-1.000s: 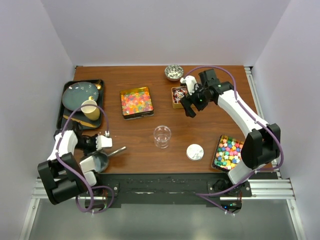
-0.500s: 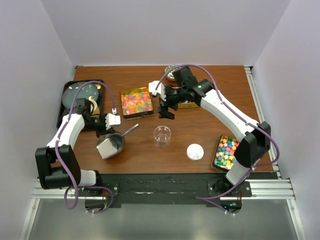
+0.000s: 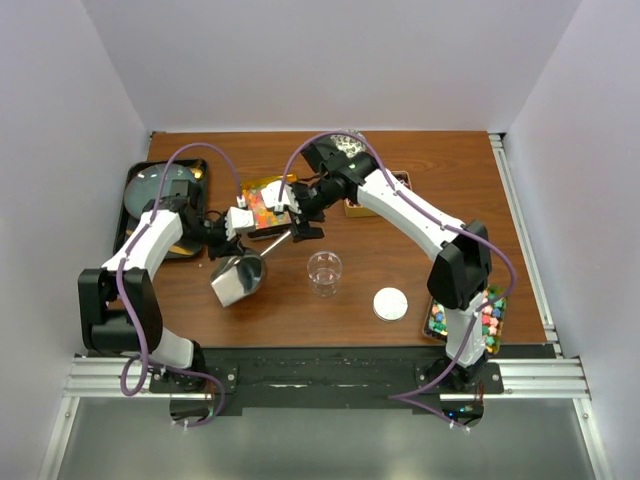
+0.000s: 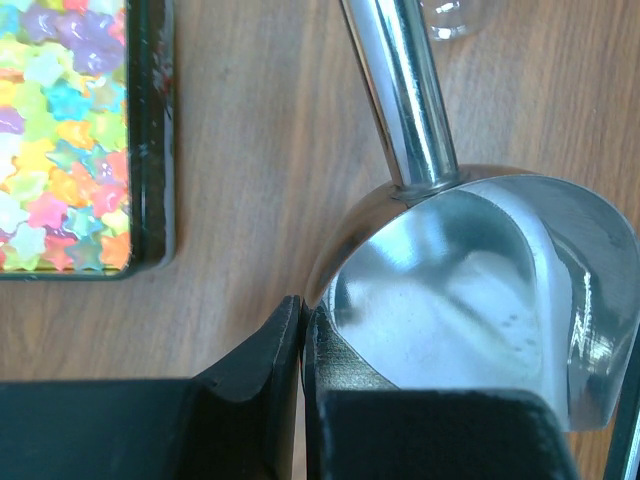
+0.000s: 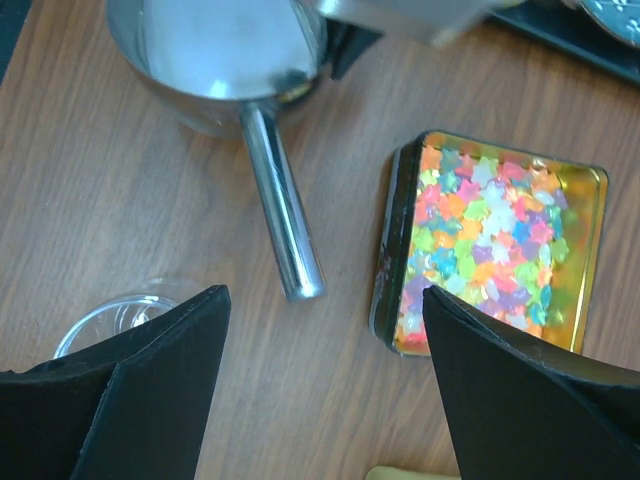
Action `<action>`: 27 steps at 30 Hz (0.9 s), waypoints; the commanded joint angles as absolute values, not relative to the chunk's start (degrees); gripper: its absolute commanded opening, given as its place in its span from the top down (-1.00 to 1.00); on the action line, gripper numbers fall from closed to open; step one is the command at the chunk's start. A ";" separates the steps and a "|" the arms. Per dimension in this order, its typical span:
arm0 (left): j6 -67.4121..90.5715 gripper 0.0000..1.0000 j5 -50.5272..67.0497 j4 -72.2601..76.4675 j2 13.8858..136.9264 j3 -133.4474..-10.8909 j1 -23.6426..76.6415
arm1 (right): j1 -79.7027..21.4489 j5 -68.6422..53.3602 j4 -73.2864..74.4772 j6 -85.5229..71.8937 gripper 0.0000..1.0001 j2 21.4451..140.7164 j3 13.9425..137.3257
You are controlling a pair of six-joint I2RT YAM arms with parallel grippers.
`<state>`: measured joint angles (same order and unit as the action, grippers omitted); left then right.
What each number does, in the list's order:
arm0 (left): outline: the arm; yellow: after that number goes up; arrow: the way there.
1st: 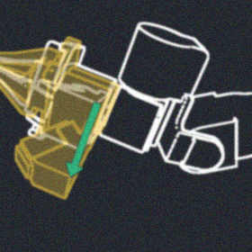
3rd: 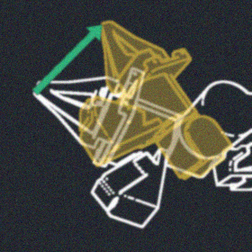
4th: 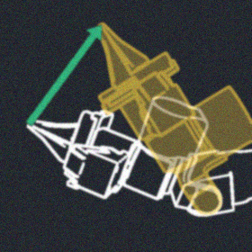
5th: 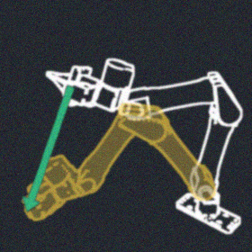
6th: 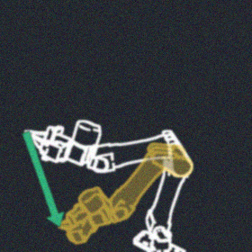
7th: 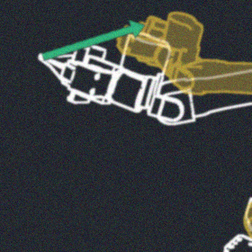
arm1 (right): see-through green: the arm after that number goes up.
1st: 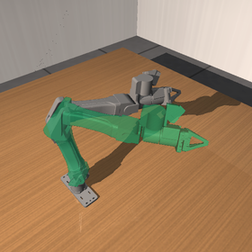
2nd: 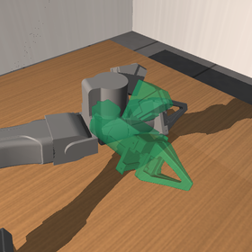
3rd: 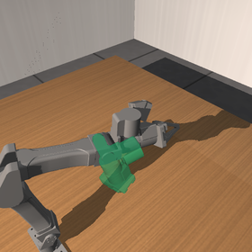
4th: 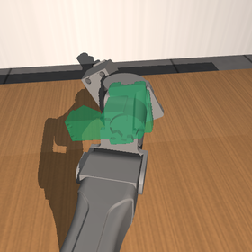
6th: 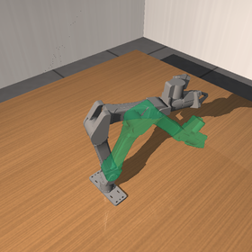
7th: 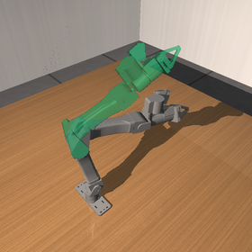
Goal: Pack the candies
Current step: Pick up the spatula from the center of the board.
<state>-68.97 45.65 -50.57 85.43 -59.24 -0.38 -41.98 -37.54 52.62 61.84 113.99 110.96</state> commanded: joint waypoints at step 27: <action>-52.39 1.00 52.91 -41.84 88.85 -67.67 5.80 | -44.21 -41.22 56.77 65.65 -0.07 118.65 114.00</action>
